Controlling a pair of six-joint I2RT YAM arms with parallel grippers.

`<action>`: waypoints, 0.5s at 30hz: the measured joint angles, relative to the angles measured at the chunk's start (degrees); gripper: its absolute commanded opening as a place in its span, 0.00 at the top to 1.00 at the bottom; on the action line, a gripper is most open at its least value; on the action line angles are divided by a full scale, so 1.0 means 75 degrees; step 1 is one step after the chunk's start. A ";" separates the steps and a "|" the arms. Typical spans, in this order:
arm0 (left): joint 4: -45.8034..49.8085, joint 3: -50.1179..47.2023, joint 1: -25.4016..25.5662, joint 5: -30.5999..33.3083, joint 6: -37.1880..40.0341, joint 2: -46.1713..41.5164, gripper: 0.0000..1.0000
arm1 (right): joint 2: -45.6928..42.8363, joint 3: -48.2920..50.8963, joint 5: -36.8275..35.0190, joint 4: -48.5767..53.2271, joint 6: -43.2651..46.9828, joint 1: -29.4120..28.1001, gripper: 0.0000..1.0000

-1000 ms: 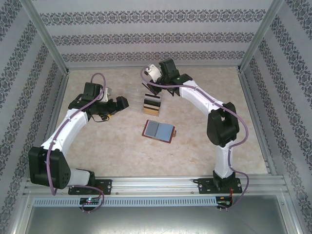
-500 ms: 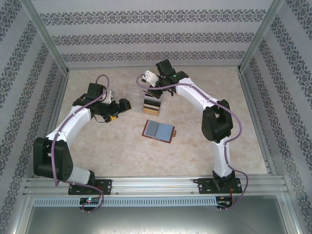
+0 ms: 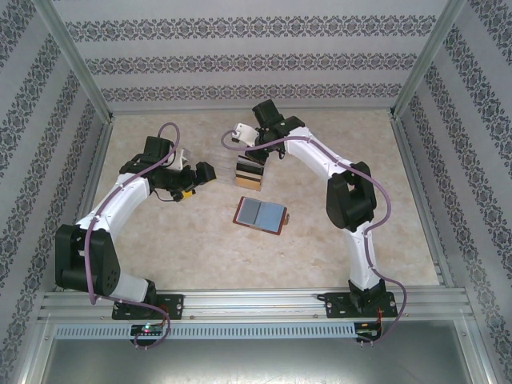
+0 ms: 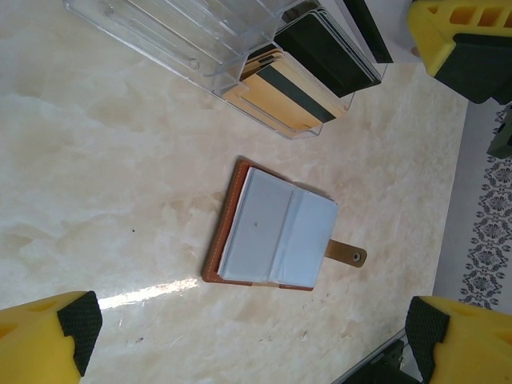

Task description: Take the credit cards out of the card holder

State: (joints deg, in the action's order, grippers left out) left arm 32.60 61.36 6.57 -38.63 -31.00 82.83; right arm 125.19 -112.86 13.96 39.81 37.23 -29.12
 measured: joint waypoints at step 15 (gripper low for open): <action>-0.0003 -0.0015 0.0000 -0.0052 0.0000 0.0029 0.00 | 0.0627 -0.1003 -0.0519 0.0481 -0.0058 -0.0090 0.78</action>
State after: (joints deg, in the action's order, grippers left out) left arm 32.58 61.25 6.57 -39.03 -31.00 83.05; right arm 129.88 -120.38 10.07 43.42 36.80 -29.80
